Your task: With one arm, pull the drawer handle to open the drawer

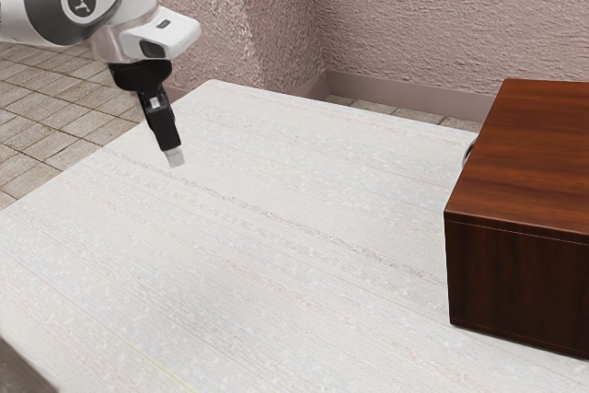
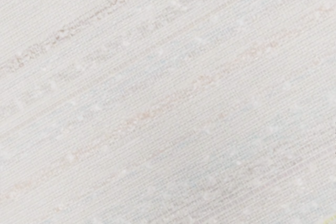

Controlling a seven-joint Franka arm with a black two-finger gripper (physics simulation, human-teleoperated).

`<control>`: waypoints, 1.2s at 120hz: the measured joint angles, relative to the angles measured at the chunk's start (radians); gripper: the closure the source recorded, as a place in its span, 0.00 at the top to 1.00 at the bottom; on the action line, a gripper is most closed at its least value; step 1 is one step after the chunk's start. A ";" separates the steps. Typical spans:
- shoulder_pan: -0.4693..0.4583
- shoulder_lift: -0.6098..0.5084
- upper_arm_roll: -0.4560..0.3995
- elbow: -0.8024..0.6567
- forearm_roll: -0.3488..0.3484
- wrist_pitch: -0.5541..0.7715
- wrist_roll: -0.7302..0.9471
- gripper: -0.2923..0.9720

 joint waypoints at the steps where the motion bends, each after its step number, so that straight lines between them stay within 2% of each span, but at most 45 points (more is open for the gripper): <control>1: -0.001 0.000 0.000 0.000 0.000 0.001 0.004 0.77; 32: -0.029 0.000 -0.002 0.000 -0.003 0.012 0.111 0.77; 40: -0.027 0.009 0.000 0.024 -0.031 0.014 0.152 0.77; 53: -0.010 0.119 -0.012 0.176 -0.065 0.017 0.271 0.77; 74: -0.016 0.200 -0.020 0.214 -0.079 0.022 0.423 0.77; 85: -0.011 0.250 -0.030 0.259 -0.082 0.053 0.566 0.77; 98: 0.016 0.304 -0.106 0.331 -0.081 0.082 0.753 0.77; 121: 0.114 0.463 -0.330 0.529 -0.105 0.108 1.081 0.77; 144: 0.147 0.586 -0.433 0.642 -0.173 0.138 1.385 0.77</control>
